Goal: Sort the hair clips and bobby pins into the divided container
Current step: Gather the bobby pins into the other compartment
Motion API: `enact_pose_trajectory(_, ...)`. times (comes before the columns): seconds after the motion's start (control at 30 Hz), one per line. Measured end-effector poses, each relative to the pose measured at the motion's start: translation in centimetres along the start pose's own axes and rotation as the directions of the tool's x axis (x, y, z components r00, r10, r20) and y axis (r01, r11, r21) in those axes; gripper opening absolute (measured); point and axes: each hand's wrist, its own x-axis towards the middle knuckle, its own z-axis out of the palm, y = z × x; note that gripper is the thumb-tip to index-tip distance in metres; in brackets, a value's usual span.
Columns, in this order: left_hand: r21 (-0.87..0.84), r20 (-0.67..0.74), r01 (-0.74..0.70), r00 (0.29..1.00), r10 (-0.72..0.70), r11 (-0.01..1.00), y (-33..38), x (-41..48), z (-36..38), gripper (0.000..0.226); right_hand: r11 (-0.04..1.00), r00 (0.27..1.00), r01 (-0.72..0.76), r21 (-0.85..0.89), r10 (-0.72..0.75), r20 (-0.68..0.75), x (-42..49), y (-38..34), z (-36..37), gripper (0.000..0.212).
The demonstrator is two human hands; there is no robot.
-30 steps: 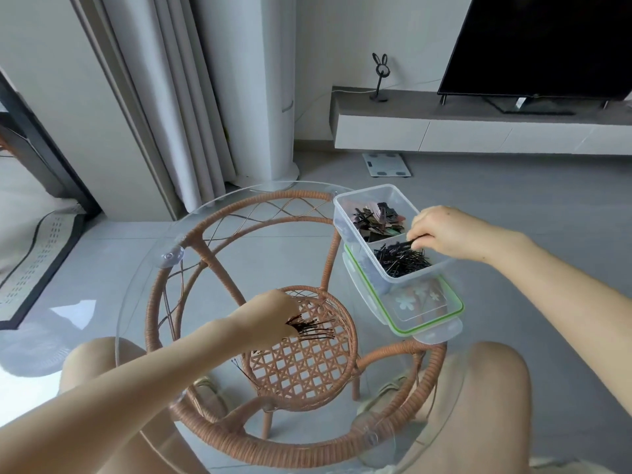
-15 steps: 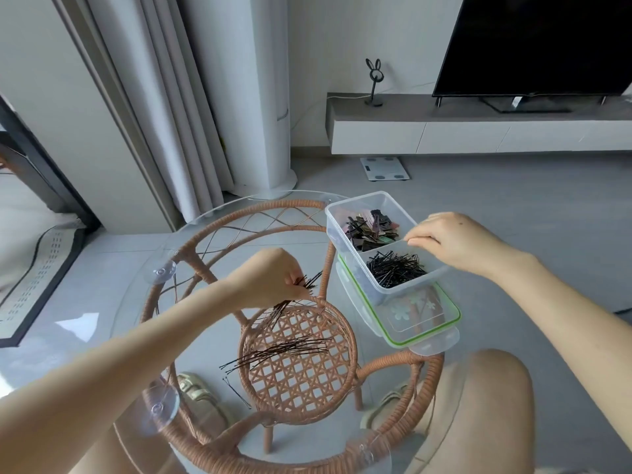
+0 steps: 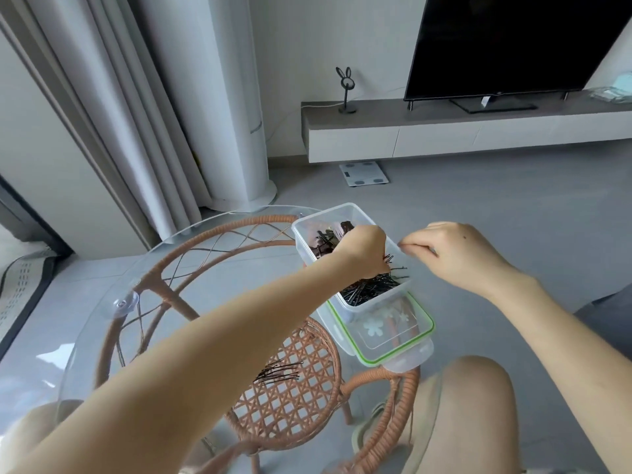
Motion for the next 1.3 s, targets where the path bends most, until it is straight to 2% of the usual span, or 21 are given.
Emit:
enact_pose_trajectory(0.13,0.005,0.063,-0.035,0.997,0.035,0.999,0.1,0.9,0.9,0.029,1.0,1.0,-0.003,-0.019,0.003,-0.008,-0.5,0.6,-0.4,0.019)
enact_pose_trajectory(0.2,0.023,0.049,-0.047,0.998,0.046,0.999,-0.3,0.8,0.7,0.039,1.0,1.0,-0.004,-0.011,0.004,-0.031,-0.5,0.7,-0.6,0.019)
enact_pose_trajectory(0.27,-0.021,-0.009,-0.048,0.999,0.048,0.999,-0.9,0.3,0.1,0.034,1.0,0.998,-0.009,0.013,0.009,-0.055,-0.5,0.4,-0.7,0.018)
enact_pose_trajectory(0.37,-0.132,-0.071,-0.021,0.997,0.011,0.991,-2.4,-1.9,-1.3,0.029,0.993,0.996,0.016,0.113,-0.006,-0.089,-0.8,-1.4,-0.6,0.015)
enact_pose_trajectory(0.43,-0.135,-0.073,0.005,0.997,-0.015,0.991,-4.2,-4.5,-1.9,0.028,0.972,0.996,0.074,0.224,-0.06,-0.069,-1.4,-3.8,-0.2,0.012)
enact_pose_trajectory(0.5,-0.096,-0.028,0.061,0.998,-0.064,0.994,-6.6,-7.4,-1.9,0.028,0.938,0.99,0.124,0.325,-0.14,0.027,-2.1,-6.5,0.9,0.014)
enact_pose_trajectory(0.6,0.043,0.14,0.159,0.977,-0.164,0.986,-10.4,-11.9,-0.6,0.032,0.921,0.943,0.175,0.348,-0.259,0.209,-3.2,-10.1,4.2,0.036)
enact_pose_trajectory(0.7,0.136,0.271,0.249,0.921,-0.278,0.959,-12.9,-16.1,1.2,0.041,0.95,0.883,0.226,0.217,-0.294,0.365,-3.7,-12.8,8.1,0.058)
enact_pose_trajectory(0.8,0.172,0.286,0.299,0.896,-0.338,0.939,-14.2,-19.8,2.7,0.052,0.961,0.867,0.27,0.064,-0.271,0.418,-3.3,-14.2,11.0,0.064)
enact_pose_trajectory(0.87,0.113,0.248,0.342,0.899,-0.36,0.933,-14.4,-21.7,3.8,0.06,0.973,0.878,0.219,0.071,-0.228,0.421,-2.9,-14.8,11.9,0.058)
enact_pose_trajectory(0.93,0.033,0.188,0.359,0.914,-0.359,0.933,-14.4,-22.6,4.8,0.065,0.976,0.881,0.182,0.119,-0.216,0.42,-2.6,-15.5,12.4,0.043)
enact_pose_trajectory(1.07,-0.079,0.165,0.281,0.95,-0.265,0.956,-14.3,-23.2,5.8,0.069,0.97,0.876,0.182,0.16,-0.234,0.422,-2.4,-16.3,12.8,0.02)
enact_pose_trajectory(1.3,-0.137,0.21,0.173,0.967,-0.142,0.975,-15.3,-23.7,5.1,0.066,0.969,0.875,0.243,0.054,-0.243,0.418,-2.8,-16.4,13.3,0.02)
